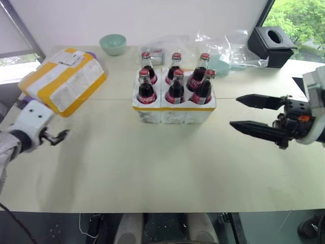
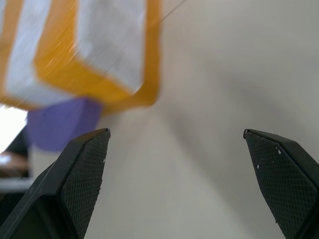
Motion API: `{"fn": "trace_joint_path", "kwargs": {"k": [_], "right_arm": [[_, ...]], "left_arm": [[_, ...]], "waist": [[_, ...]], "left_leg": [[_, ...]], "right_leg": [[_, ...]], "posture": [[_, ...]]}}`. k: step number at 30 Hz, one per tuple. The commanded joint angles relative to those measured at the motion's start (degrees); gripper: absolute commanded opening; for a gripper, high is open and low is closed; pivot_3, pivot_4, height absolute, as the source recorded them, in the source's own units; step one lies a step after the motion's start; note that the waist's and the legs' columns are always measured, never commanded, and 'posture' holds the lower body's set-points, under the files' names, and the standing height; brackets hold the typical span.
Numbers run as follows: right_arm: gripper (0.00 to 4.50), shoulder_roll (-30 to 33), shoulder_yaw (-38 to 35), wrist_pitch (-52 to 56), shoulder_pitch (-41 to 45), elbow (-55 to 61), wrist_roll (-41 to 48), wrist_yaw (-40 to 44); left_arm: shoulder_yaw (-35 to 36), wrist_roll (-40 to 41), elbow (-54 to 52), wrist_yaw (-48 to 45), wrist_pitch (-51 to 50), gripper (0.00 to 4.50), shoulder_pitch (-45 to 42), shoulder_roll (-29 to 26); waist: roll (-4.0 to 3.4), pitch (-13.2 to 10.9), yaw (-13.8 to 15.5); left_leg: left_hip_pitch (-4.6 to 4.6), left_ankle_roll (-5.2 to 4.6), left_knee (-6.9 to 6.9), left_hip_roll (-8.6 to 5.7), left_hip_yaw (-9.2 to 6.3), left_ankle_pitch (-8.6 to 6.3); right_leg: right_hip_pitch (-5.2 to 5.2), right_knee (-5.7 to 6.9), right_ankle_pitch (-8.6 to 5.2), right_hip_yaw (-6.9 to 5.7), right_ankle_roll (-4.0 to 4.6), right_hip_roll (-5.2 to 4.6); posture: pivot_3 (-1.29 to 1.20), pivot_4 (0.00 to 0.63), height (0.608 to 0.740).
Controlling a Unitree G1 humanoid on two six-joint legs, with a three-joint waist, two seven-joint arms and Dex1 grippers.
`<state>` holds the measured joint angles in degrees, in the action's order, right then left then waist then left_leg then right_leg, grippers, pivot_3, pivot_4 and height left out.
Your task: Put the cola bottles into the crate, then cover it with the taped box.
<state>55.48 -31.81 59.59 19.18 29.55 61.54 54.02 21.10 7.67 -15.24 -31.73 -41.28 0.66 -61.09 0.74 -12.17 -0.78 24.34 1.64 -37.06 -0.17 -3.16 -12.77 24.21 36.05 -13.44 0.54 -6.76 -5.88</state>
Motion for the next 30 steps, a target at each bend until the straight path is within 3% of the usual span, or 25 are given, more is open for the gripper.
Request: {"fn": "trace_joint_path", "kwargs": {"k": [1, 6, 12, 30], "right_arm": [[4.39, 0.09, 1.67, -1.70, 1.89, 0.65, 1.70, -1.96], [4.39, -1.30, 5.88, -3.21, 4.75, 0.22, 1.83, -4.93], [4.39, -2.36, 7.43, -4.34, 5.57, 0.99, 3.20, -7.64], [4.39, -1.49, 5.13, -6.37, 2.53, 1.57, 6.60, -12.04]], "left_arm": [[-2.64, -7.86, 4.66, 3.19, 5.66, 4.50, 0.41, -2.89], [-12.14, -18.00, 19.63, 8.61, 17.89, 4.50, -6.34, -4.29], [-21.75, -27.33, 38.73, 15.83, 31.02, 4.50, -19.35, -1.98], [-34.19, -38.19, 78.77, 28.70, 49.87, 4.50, -45.58, 7.33]], "waist": [[0.00, 0.00, 0.04], [0.03, 0.00, 0.23], [0.09, 0.03, 0.20], [0.29, 0.13, 0.19]], "left_leg": [[0.02, 0.00, 0.00, 0.00, 0.00, 0.00], [0.06, 0.01, 0.03, 0.00, 0.01, 0.00], [0.11, 0.01, 0.04, -0.01, 0.01, 0.00], [0.10, 0.00, -0.02, -0.02, 0.04, 0.01]], "right_leg": [[0.03, -0.02, 0.00, 0.00, 0.00, 0.00], [0.09, -0.03, 0.01, 0.00, 0.04, -0.01], [0.12, -0.02, 0.09, 0.00, -0.07, -0.01], [0.11, 0.10, 0.24, -0.02, -0.33, 0.00]], "posture": [[0.00, 0.150, 0.739], [0.00, 0.150, 0.739], [0.00, 0.150, 0.739], [0.00, 0.150, 0.739]]}}
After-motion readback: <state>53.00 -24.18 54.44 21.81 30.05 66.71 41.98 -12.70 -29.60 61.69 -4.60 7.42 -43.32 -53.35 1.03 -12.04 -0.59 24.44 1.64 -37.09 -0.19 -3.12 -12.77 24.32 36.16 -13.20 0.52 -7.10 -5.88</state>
